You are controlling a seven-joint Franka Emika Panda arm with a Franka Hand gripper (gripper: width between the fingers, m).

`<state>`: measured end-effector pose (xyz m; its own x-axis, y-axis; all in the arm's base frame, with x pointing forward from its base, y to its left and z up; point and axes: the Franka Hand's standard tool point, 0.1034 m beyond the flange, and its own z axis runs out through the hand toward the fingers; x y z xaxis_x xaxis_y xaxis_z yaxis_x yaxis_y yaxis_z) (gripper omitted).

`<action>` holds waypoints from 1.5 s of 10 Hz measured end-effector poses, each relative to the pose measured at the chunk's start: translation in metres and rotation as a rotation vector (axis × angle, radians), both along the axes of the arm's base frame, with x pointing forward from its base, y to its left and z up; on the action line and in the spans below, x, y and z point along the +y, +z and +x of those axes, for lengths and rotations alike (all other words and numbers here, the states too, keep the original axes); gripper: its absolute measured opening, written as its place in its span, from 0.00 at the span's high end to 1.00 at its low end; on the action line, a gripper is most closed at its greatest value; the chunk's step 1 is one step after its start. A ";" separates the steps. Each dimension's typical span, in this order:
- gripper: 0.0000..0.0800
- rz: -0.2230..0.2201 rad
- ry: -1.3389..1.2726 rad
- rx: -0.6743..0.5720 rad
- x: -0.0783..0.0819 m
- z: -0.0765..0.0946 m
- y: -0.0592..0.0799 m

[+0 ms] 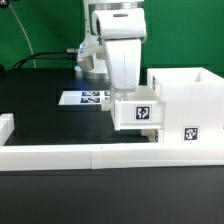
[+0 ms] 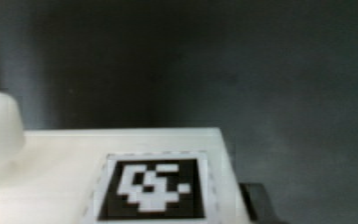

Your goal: Assemble drawer

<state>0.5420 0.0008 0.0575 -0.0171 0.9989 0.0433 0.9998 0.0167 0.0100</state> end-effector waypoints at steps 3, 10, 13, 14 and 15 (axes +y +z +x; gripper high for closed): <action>0.95 -0.001 0.030 -0.002 0.017 0.001 0.000; 0.32 -0.011 0.015 -0.023 0.010 0.003 0.017; 0.19 -0.028 0.006 -0.041 -0.003 0.004 0.040; 0.19 -0.032 0.010 -0.040 -0.012 0.005 0.043; 0.19 -0.034 0.000 -0.043 -0.021 0.006 0.044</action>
Offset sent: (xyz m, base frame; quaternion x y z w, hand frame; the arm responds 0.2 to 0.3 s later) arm 0.0000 0.0000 0.0000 0.0000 0.0000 0.0000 1.0000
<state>0.5476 -0.0199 0.1016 -0.0185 0.9998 0.0084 0.9985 0.0180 0.0521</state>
